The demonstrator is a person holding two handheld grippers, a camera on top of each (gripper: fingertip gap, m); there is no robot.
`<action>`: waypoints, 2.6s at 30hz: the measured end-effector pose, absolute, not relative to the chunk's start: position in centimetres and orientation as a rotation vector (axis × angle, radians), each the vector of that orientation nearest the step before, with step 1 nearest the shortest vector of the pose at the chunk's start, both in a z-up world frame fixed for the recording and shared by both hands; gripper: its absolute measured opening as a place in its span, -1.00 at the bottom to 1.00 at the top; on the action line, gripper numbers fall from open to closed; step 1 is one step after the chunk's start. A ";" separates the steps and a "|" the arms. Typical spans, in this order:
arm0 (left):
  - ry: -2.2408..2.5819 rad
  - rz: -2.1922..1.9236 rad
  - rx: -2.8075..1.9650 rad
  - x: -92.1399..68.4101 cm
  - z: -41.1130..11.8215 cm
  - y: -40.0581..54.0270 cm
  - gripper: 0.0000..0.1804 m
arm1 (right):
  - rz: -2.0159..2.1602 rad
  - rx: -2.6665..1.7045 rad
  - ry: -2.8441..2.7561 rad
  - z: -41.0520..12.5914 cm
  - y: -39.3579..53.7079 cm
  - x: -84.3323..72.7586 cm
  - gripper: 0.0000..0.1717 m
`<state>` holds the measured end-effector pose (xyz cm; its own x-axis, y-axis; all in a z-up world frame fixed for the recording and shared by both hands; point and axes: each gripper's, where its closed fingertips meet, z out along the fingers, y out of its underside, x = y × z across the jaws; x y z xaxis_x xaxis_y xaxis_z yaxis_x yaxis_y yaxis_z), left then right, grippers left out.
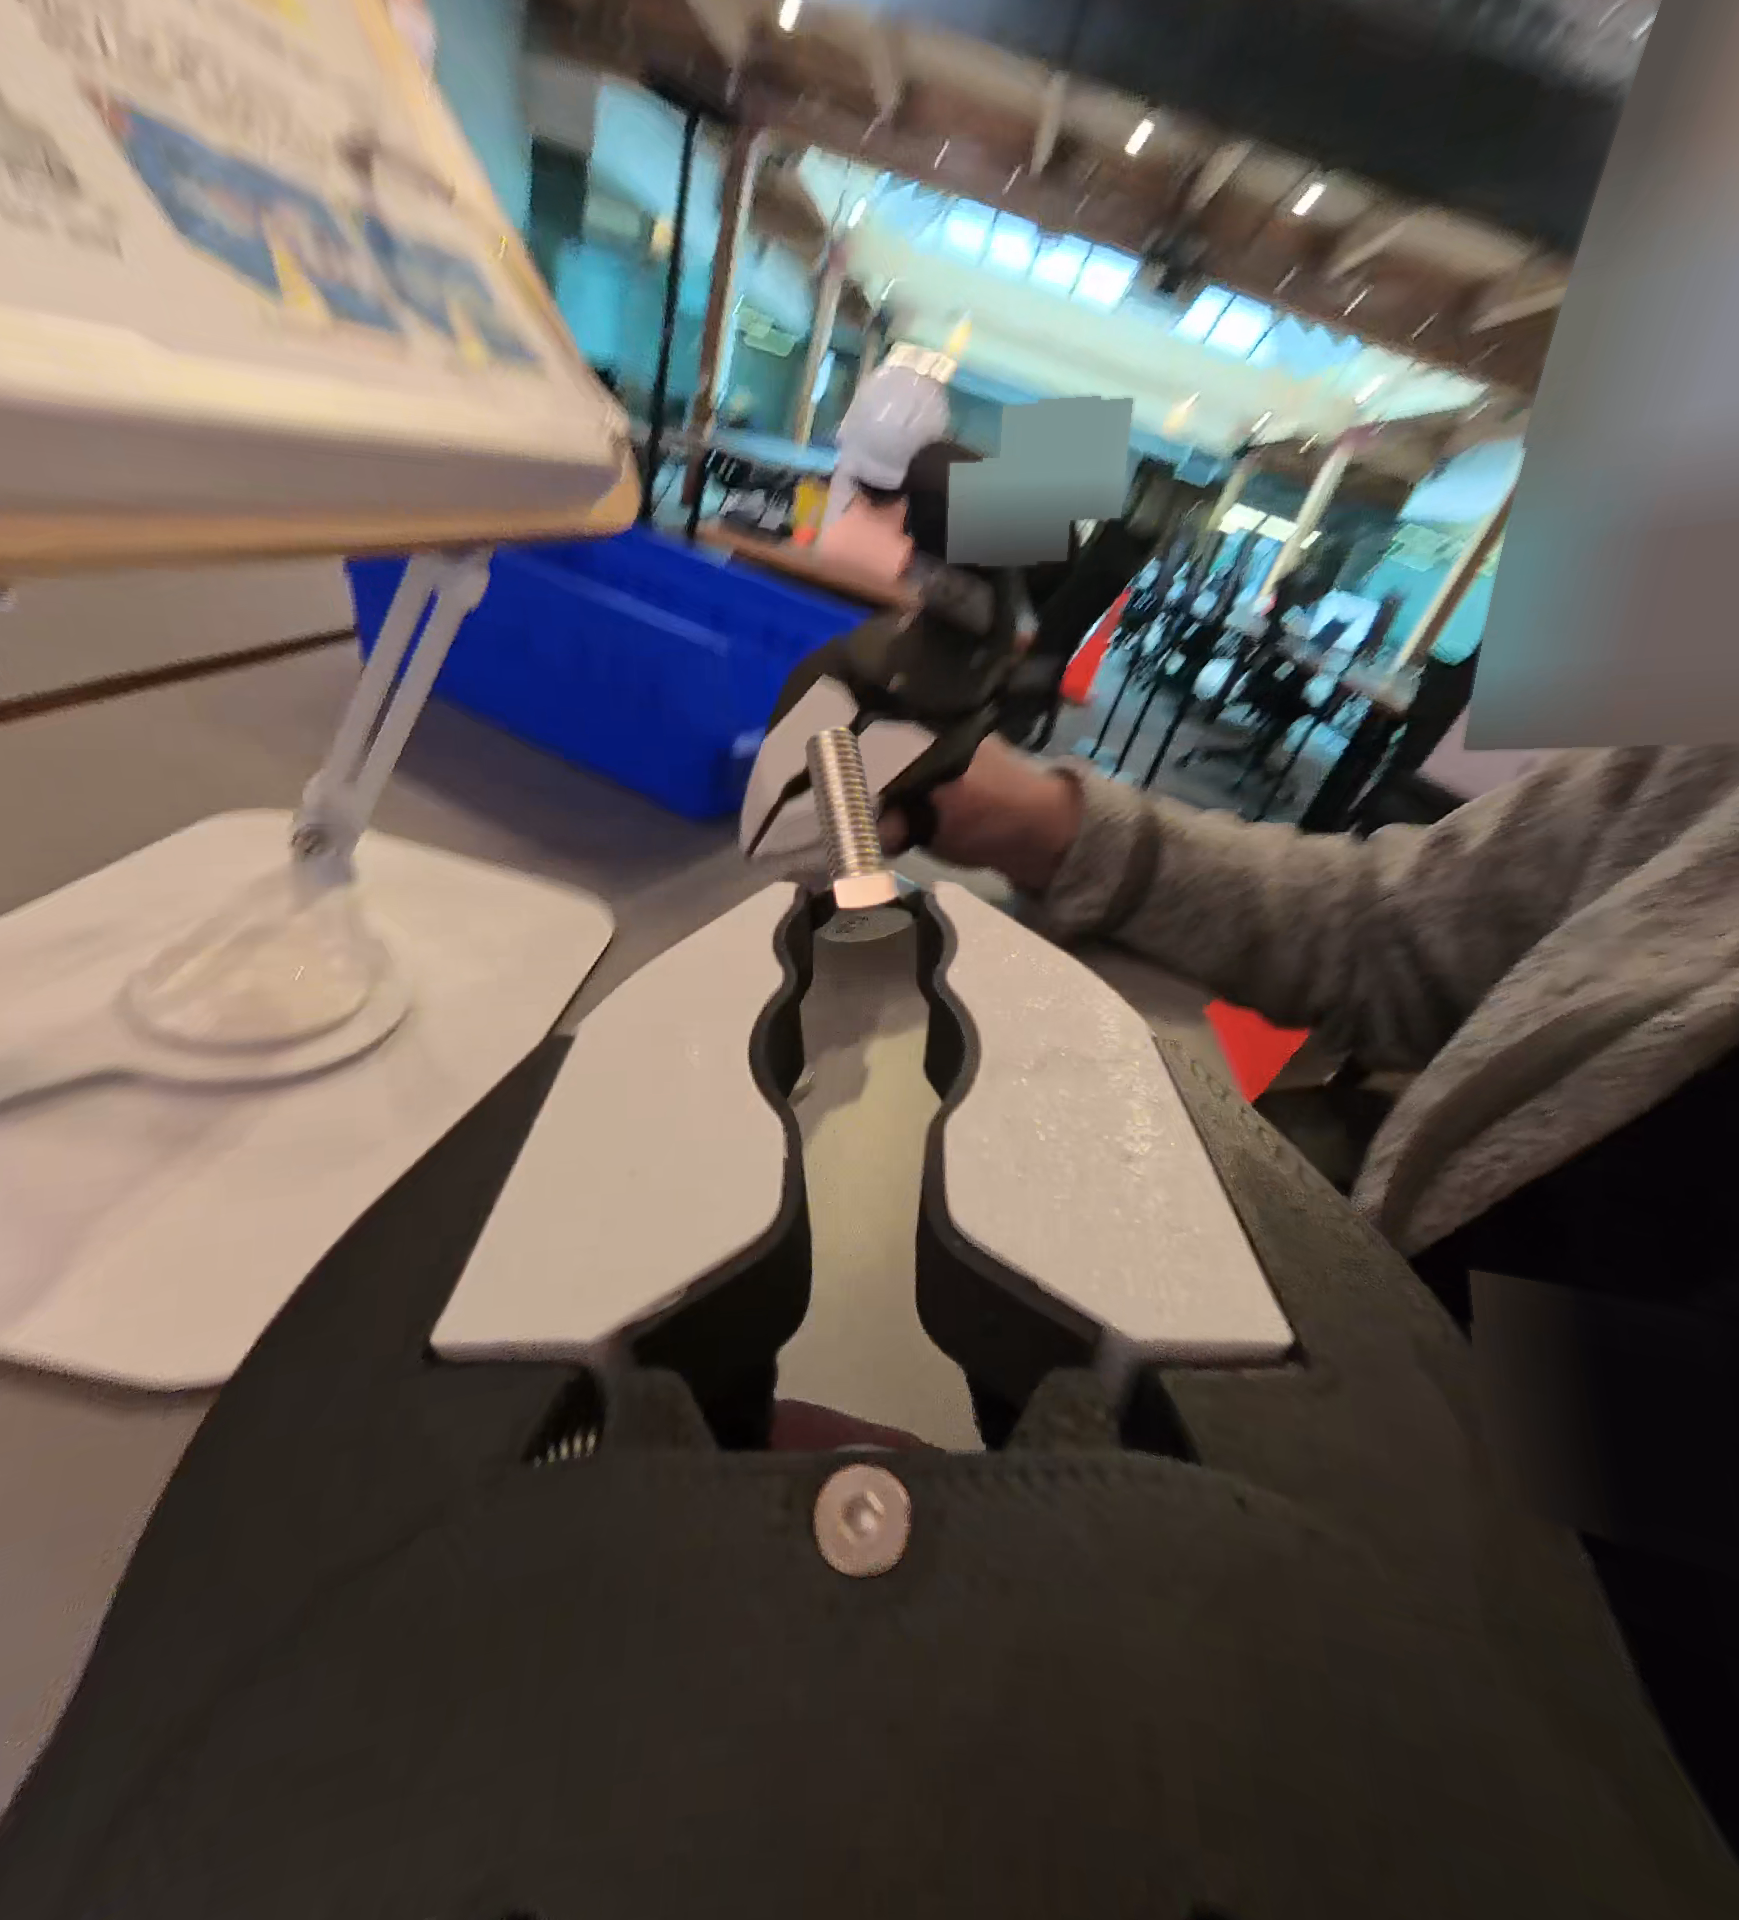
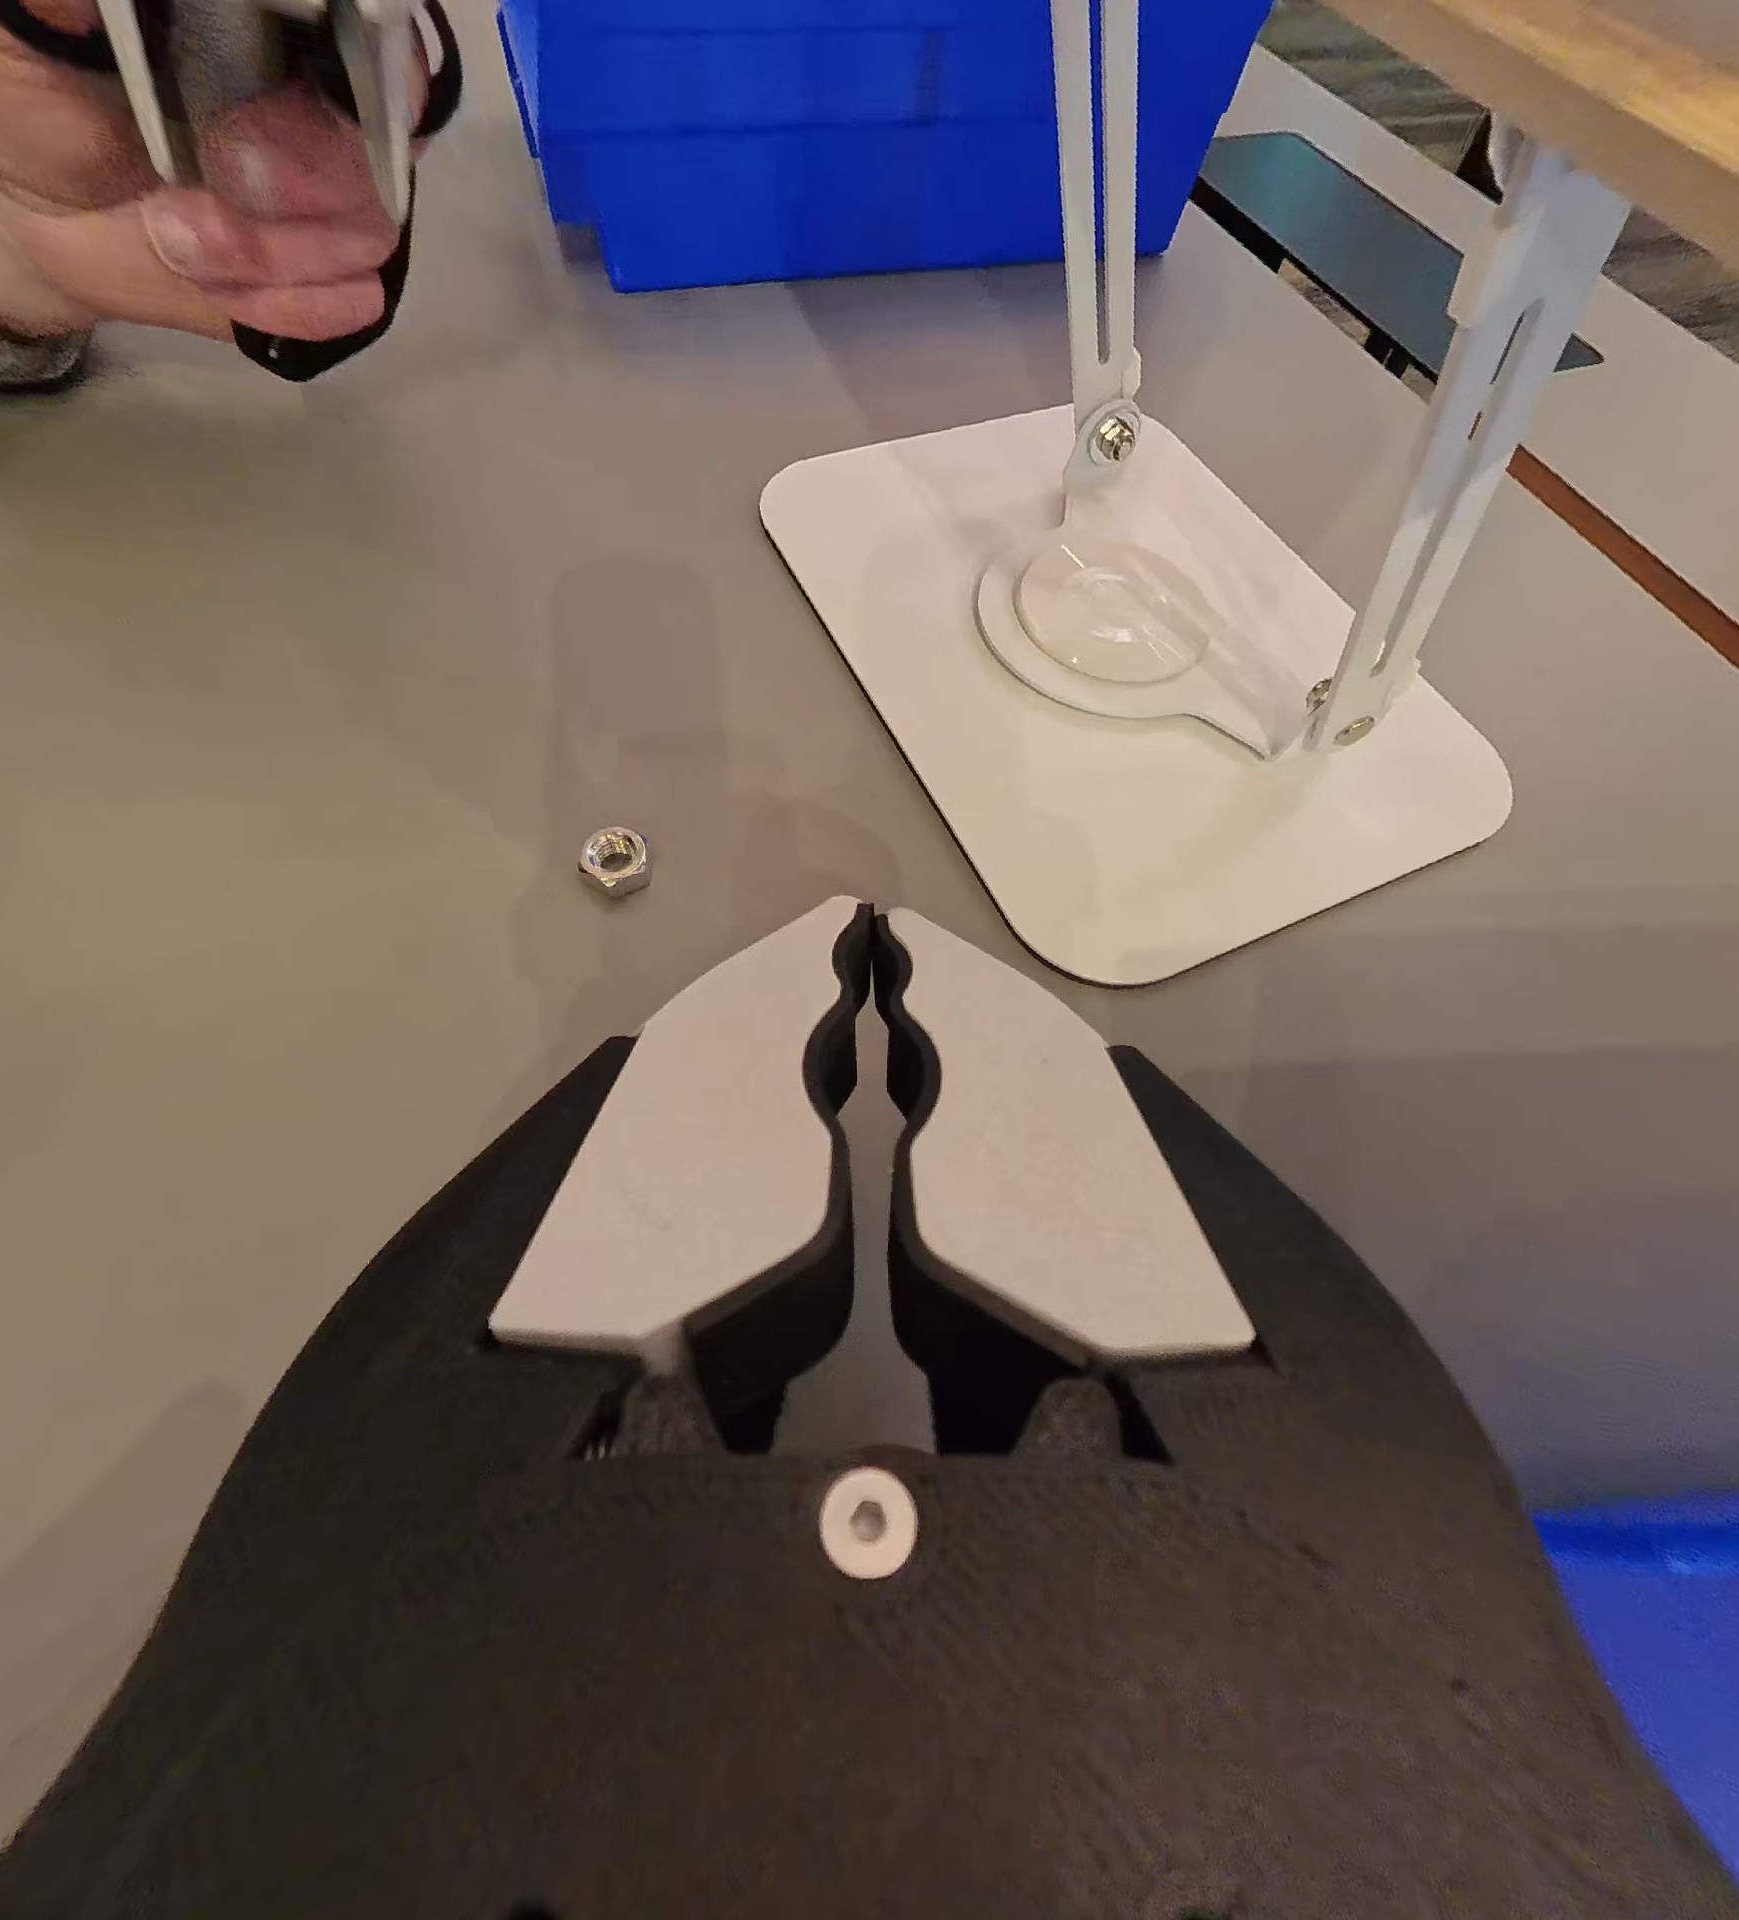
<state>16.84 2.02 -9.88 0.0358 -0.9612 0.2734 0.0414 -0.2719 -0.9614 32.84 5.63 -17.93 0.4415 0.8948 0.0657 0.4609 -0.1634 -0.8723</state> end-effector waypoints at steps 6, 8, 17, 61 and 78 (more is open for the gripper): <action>0.910 -1.691 -1.182 15.2 -7.0 1.2 -0.80 | 0.676 -1.710 -1.148 -16.4 5.0 31.8 -1.00; 0.921 -1.723 -1.166 15.4 -6.9 0.8 -0.80 | 0.722 -1.664 -1.147 -15.4 4.4 30.9 -1.00; 0.990 -1.565 -1.160 16.9 -7.3 0.3 -0.79 | 1.017 -1.550 -1.021 -12.0 2.8 27.6 -1.00; 1.313 -1.304 -1.383 22.5 -12.0 -1.5 -0.79 | 1.254 -1.400 -1.214 -8.8 -0.8 20.3 -0.90; 1.331 -1.312 -1.360 22.5 -12.0 -1.9 -0.80 | 1.282 -1.377 -1.226 -8.8 -1.2 20.2 -0.89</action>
<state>22.53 -1.88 -11.97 -0.0945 -0.9864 0.1345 -0.1484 -0.1196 -0.9817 20.19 -1.17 -8.77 -0.0134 0.9897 -0.1425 0.0983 -0.1405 -0.9852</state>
